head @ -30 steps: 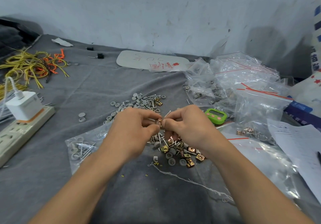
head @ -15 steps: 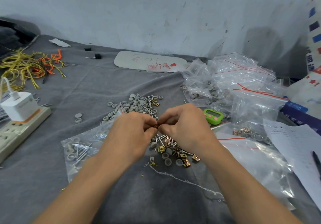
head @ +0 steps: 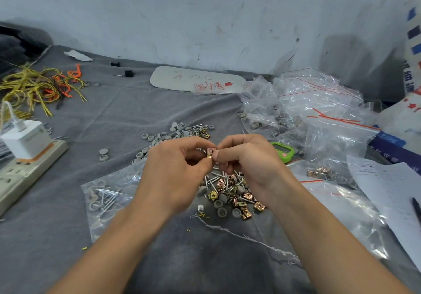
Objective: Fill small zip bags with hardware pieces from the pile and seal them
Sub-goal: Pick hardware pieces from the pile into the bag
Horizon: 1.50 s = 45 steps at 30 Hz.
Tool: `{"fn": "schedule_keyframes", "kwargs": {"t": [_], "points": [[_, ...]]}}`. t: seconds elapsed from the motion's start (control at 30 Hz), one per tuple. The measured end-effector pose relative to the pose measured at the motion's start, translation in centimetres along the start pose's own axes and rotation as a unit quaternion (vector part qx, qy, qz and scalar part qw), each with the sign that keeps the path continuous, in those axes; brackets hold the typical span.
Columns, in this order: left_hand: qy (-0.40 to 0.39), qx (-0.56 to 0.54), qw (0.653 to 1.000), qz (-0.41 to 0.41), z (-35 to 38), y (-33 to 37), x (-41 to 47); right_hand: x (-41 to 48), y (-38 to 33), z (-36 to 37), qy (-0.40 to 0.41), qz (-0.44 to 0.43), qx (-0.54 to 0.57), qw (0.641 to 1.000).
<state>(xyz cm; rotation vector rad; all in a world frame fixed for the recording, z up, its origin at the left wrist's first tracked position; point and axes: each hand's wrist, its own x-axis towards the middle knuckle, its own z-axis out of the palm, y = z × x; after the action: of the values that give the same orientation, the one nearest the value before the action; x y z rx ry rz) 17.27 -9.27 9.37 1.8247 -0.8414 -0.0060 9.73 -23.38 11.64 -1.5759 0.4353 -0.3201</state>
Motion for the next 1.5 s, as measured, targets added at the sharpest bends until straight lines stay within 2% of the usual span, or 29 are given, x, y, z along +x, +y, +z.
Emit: {"fn": "schedule_keyframes", "kwargs": {"t": [0.13, 0.47, 0.67, 0.93, 1.07, 1.33, 1.5], "points": [[-0.007, -0.007, 1.000, -0.002, 0.0, 0.0, 0.1, 0.0, -0.2, -0.1, -0.010, 0.019, 0.040, 0.999], [-0.002, 0.071, 0.997, 0.019, 0.0, -0.6, -0.2, 0.0, -0.1, -0.8, -0.078, 0.070, 0.019, 0.994], [-0.011, 0.065, 0.998, -0.020, -0.4, -0.7, 0.3, -0.2, 0.4, -0.4, -0.016, -0.014, -0.062, 0.998], [-0.021, 0.155, 0.987, -0.025, -0.8, -0.2, 0.3, -0.4, 1.1, -0.6, -0.080, -0.024, -0.088, 0.993], [-0.072, 0.171, 0.983, -0.007, -1.0, 0.1, 0.3, -0.4, 1.3, -0.7, -0.089, -0.032, -0.126, 0.988], [-0.123, 0.172, 0.977, 0.026, -1.2, -0.1, -0.1, -0.7, 1.1, -1.2, -0.135, -0.033, -0.219, 0.966], [-0.138, 0.135, 0.981, 0.003, -1.1, 0.0, -0.2, -0.6, 1.2, -1.3, -0.118, -0.044, -0.260, 0.957]]}}
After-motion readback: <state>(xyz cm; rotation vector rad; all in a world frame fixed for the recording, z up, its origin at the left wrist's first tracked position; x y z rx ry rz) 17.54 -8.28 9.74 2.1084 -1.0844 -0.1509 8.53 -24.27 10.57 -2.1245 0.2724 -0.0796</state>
